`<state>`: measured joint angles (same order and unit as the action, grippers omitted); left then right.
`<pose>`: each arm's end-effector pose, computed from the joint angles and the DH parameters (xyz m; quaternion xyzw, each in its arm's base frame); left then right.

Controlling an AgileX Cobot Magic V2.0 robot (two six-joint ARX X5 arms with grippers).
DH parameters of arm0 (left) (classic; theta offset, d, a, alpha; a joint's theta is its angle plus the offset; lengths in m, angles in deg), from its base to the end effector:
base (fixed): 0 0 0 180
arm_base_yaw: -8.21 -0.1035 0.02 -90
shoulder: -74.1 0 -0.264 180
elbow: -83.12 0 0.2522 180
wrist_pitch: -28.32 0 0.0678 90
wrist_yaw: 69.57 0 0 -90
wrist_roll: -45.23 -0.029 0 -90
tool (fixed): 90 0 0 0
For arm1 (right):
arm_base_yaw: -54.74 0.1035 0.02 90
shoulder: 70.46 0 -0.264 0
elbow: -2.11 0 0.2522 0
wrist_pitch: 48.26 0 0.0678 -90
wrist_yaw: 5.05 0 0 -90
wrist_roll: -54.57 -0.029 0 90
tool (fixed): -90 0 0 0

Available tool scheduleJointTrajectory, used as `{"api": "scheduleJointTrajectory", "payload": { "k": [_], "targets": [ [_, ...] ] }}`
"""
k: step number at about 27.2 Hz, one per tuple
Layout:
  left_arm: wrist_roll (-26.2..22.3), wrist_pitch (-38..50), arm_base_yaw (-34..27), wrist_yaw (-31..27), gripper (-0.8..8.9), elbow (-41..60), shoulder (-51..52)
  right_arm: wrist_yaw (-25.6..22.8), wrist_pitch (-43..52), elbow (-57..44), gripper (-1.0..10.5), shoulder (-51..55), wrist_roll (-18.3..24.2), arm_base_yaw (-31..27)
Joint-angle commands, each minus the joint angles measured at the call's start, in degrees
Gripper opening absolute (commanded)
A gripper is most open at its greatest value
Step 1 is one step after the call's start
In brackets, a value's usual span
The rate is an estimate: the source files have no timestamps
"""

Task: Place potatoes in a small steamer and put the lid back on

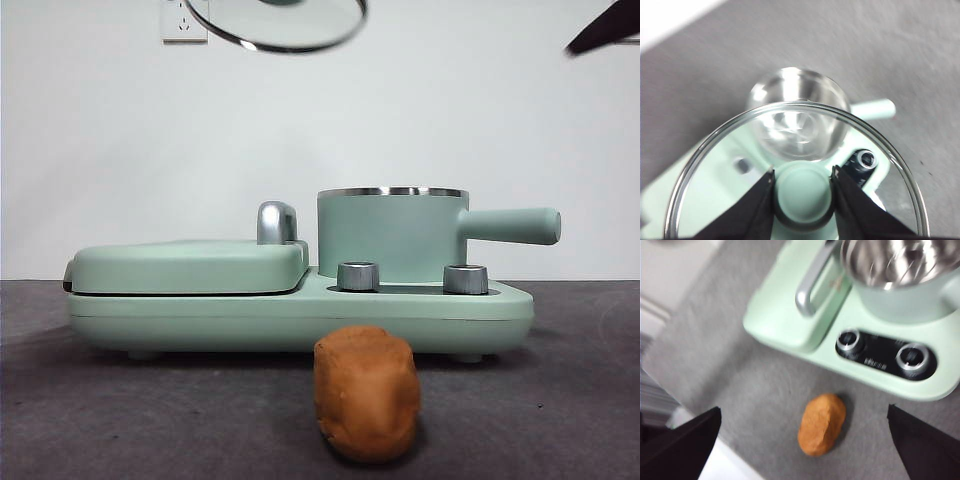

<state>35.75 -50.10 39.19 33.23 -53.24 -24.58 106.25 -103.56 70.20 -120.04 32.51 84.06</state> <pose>0.2815 -0.1765 0.4559 0.1267 0.3137 -0.3767 0.8624 0.1378 0.0895 0.3278 0.1425 0.3866 0.3379 0.8462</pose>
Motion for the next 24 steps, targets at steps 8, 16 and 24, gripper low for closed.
{"api": "scheduleJointTrajectory", "payload": {
  "k": [8,16,24],
  "targets": [
    [-0.74,5.27,-12.74,0.28,0.16,18.21,15.78,-10.88,1.57,2.32,5.4,-22.97,-3.04,17.62],
    [-0.24,7.67,-16.52,0.28,0.16,23.89,18.95,-10.95,3.50,2.32,5.4,-34.25,-2.97,19.32],
    [-0.13,8.90,-16.72,0.28,0.16,23.96,18.93,-10.91,8.50,2.32,5.3,-41.77,-2.80,19.34]
  ]
}}
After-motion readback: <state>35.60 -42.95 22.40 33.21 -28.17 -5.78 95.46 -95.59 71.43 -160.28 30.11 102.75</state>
